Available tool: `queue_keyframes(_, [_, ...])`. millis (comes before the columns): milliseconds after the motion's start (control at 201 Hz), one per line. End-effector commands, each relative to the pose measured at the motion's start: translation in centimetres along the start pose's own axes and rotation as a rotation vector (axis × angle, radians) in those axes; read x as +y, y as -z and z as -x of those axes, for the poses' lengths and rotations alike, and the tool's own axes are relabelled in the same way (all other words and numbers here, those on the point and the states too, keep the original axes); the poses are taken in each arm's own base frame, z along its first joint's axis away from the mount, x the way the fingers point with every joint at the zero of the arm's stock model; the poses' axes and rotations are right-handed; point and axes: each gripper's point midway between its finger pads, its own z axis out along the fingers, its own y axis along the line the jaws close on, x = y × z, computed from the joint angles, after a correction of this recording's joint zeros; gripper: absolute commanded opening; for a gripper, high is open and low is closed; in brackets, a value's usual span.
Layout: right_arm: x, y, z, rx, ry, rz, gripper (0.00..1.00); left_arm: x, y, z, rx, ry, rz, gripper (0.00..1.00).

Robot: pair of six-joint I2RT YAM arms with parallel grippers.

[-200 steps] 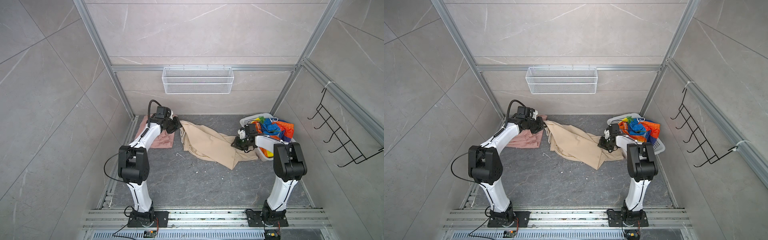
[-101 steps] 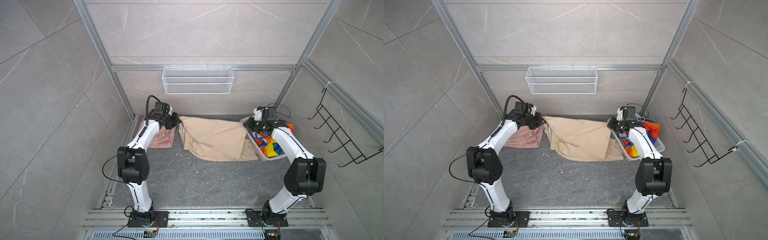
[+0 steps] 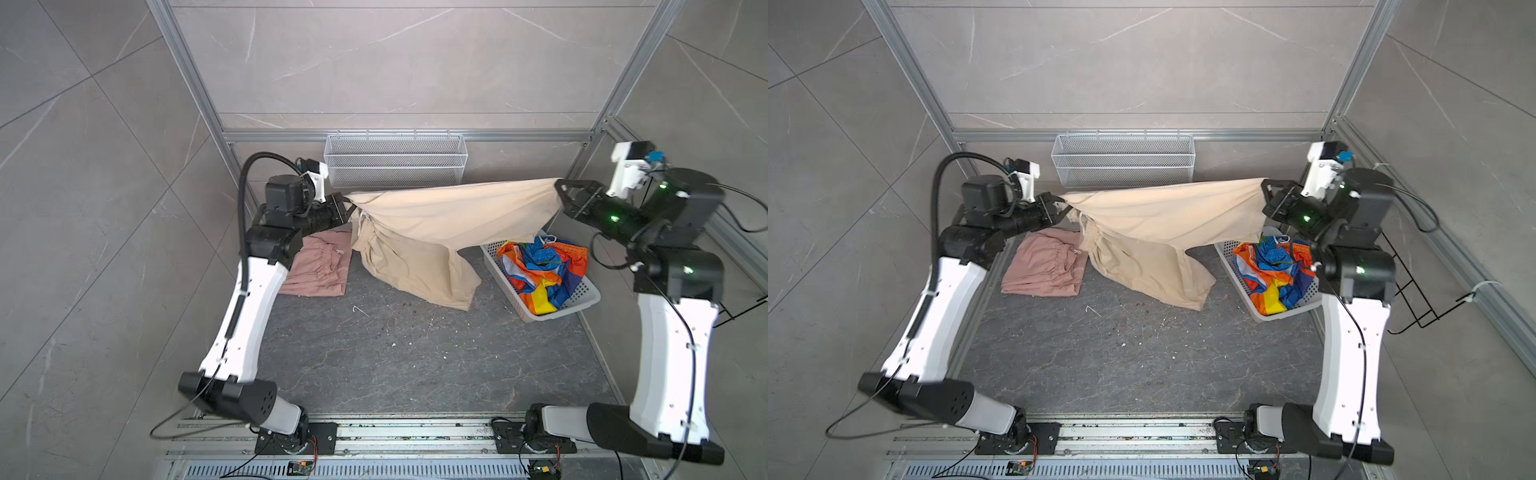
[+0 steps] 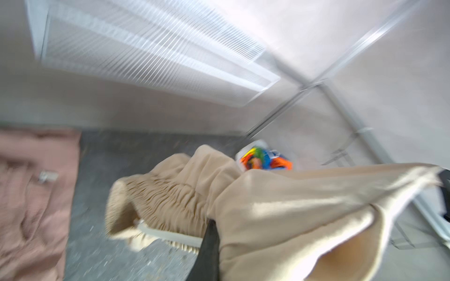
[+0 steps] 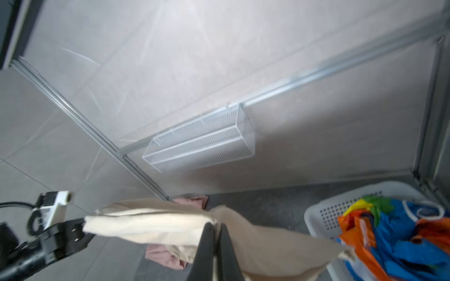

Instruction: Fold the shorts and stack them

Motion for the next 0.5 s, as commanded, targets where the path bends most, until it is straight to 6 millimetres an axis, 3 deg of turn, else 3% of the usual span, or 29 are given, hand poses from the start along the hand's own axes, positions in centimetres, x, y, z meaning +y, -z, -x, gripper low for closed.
queue_keyframes(0, [3.1,3.5,2.7,-0.088,0.041,0.047,0.00,-7.6,5.6,3.3,-0.155,-0.107,-0.179,0.00])
queue_keyframes(100, [4.8,4.9,5.0,-0.149,0.070,0.063,0.00,-10.8,8.3,4.5,-0.205,-0.109,-0.266,0.00])
queue_keyframes(204, [4.1,3.4,6.4,-0.154,0.061,0.046,0.00,-11.4,9.2,5.4,-0.231,-0.093,-0.263,0.00])
queue_keyframes(289, [1.3,-0.3,6.5,-0.114,0.027,0.008,0.00,-10.0,8.4,6.2,-0.235,-0.096,-0.187,0.00])
queue_keyframes(369, [-2.5,-4.9,5.7,-0.066,-0.004,-0.045,0.00,-7.2,6.5,6.7,-0.210,-0.058,-0.103,0.00])
queue_keyframes(498, [-10.5,-13.5,0.8,0.087,-0.063,-0.146,0.00,-0.3,1.7,5.7,-0.106,0.064,0.008,0.00])
